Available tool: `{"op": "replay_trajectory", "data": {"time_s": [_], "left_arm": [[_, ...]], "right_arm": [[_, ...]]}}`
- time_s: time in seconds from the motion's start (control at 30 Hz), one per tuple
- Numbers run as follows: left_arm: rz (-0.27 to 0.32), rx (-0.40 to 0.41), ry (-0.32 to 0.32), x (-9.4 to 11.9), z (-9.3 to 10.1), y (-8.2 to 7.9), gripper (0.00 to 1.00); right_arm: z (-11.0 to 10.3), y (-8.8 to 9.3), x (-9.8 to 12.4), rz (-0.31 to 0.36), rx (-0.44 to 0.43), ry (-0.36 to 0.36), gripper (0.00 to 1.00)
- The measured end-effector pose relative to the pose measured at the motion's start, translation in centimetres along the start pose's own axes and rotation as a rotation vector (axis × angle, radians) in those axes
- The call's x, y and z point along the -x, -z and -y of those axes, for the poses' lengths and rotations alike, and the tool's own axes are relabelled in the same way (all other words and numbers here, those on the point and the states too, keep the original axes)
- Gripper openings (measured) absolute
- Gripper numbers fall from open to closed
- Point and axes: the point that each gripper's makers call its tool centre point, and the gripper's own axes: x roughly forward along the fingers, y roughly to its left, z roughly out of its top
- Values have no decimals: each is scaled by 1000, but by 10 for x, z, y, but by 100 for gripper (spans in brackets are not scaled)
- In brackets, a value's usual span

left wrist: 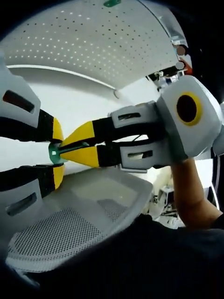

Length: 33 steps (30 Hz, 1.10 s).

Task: Insert the hook assembly into the mounting plate slot until the hook locks in place.

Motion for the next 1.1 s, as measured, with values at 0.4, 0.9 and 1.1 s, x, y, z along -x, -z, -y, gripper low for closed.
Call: {"op": "replay_trajectory", "data": {"time_s": [0.4,0.9,1.1], "left_arm": [[115,163,-61,11,-16,-4,29],[175,242,-90,12,-11,-7,30],[172,247,-88,12,-10,-8,29]], "right_arm": [[7,-3,8,36,-32,36,2],[30,-11,16,91,-72,151,2],[33,-10,16,86,-81,170,2]]}}
